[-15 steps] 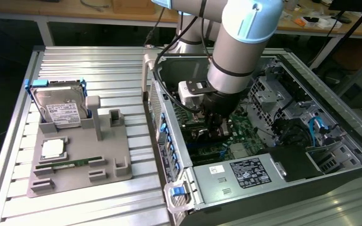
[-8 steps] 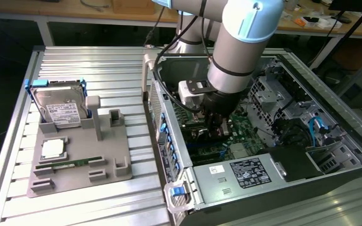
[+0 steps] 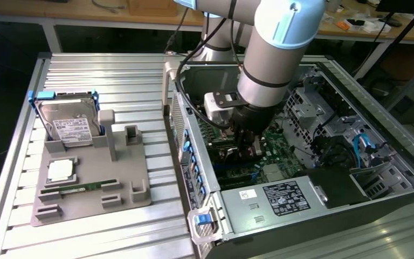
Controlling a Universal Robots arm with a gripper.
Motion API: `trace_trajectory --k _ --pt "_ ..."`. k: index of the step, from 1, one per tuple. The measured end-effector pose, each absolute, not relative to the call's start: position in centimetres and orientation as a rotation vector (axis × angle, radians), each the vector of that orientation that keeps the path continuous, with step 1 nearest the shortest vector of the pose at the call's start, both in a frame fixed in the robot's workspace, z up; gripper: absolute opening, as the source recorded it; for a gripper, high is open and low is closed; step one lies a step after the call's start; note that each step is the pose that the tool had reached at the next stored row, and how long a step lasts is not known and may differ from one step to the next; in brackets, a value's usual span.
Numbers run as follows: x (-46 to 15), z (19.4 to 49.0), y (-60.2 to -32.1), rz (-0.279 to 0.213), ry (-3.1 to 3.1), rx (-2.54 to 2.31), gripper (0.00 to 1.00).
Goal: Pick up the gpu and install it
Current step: 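Insert the gpu into the slot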
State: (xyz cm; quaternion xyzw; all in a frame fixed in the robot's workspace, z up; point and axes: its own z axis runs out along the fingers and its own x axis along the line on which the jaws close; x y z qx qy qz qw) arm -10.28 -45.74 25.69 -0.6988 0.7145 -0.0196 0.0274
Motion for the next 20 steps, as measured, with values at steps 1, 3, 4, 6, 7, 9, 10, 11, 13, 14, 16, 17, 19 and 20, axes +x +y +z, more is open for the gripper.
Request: trace_trajectory --k 1,3,4,6,7,9,10,11,13,14,16,17,19,20 --pt "-10.28 25.69 -45.76 -0.061 2.206 -2.158 0.27" --pt "-10.27 25.68 -45.83 -0.060 2.206 -2.158 0.27" --pt "-10.27 25.68 -45.87 -0.061 2.206 -2.158 0.27" --pt "-10.27 25.68 -45.92 -0.060 2.206 -2.158 0.27" --pt "-10.27 25.68 -45.93 -0.061 2.206 -2.158 0.27" --pt "-10.27 25.68 -45.93 -0.061 2.206 -2.158 0.27" --pt "-10.27 25.68 -45.93 -0.061 2.206 -2.158 0.27" --pt "-10.27 25.68 -45.93 -0.061 2.206 -2.158 0.27" --pt "-10.28 25.68 -45.84 -0.061 2.206 -2.158 0.27" --pt "-10.27 25.68 -45.76 -0.061 2.207 -2.158 0.27" --pt "-10.27 25.68 -45.66 -0.062 2.207 -2.158 0.27" --pt "-10.27 25.68 -45.66 -0.062 2.207 -2.158 0.27" --pt "-10.27 25.70 -45.65 -0.062 2.207 -2.158 0.27" --pt "-10.27 25.75 -45.65 -0.062 2.207 -2.158 0.27"
